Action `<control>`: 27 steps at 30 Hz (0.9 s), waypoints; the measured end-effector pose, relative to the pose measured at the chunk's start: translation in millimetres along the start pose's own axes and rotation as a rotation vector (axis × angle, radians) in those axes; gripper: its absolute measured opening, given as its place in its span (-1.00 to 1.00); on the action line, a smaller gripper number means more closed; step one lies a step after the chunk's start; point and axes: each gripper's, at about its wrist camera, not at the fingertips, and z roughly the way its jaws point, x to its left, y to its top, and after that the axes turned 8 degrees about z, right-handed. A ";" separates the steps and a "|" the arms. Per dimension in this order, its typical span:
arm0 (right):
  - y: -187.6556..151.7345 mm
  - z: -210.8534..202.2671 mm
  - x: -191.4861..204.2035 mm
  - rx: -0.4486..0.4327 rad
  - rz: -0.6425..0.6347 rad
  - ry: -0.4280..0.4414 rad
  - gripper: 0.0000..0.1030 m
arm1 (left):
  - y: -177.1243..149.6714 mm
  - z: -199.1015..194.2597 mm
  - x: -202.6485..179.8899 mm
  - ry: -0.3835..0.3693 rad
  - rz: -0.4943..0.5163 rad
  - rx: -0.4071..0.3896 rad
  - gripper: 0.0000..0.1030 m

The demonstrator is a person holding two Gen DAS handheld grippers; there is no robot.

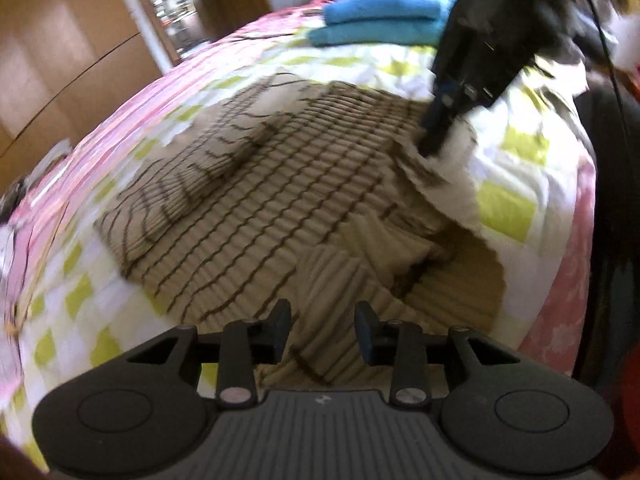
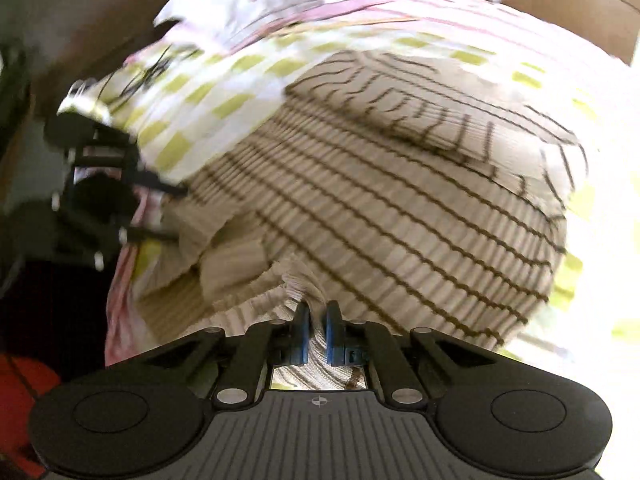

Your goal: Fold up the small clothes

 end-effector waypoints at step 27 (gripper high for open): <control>95.2 -49.5 -107.0 -0.503 0.355 -0.078 -0.90 | 9.6 -4.9 179.7 0.341 -0.617 -0.331 -0.79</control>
